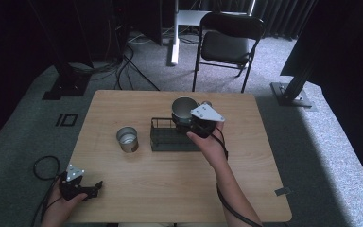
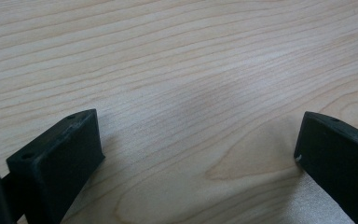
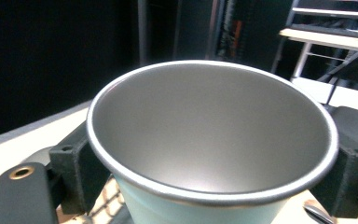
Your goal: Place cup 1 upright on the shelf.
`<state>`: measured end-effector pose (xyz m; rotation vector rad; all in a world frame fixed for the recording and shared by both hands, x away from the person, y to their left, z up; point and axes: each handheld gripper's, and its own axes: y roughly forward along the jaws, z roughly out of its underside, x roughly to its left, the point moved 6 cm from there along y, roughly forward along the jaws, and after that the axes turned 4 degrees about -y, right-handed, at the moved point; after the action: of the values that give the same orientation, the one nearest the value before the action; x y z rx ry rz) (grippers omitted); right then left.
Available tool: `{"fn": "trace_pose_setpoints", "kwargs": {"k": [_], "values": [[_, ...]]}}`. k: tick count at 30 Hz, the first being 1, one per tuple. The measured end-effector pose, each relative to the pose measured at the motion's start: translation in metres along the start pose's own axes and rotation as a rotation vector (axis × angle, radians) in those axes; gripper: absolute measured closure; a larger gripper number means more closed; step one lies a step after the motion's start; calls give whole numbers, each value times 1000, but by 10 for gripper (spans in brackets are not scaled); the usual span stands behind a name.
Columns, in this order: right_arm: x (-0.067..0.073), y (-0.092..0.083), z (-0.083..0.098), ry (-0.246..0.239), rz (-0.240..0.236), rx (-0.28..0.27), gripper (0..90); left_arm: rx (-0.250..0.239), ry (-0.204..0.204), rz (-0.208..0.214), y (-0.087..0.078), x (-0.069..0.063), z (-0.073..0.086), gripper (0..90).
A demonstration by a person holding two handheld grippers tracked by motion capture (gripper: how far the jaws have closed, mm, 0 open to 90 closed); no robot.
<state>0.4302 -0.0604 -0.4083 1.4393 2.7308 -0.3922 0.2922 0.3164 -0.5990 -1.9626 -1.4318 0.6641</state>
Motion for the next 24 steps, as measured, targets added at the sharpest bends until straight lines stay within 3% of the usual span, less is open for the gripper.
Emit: {"fn": "trace_pose_setpoints", "kwargs": {"k": [11,17,24], "values": [[-24,13,36,39,149,76,127,0,-1,0,0,0,0,13],[-32,16,51,89,165,90,126,0,0,0,0,0,0,13],[-36,18,63,88,185,107,126,-1,-1,0,0,0,0,13]]}}
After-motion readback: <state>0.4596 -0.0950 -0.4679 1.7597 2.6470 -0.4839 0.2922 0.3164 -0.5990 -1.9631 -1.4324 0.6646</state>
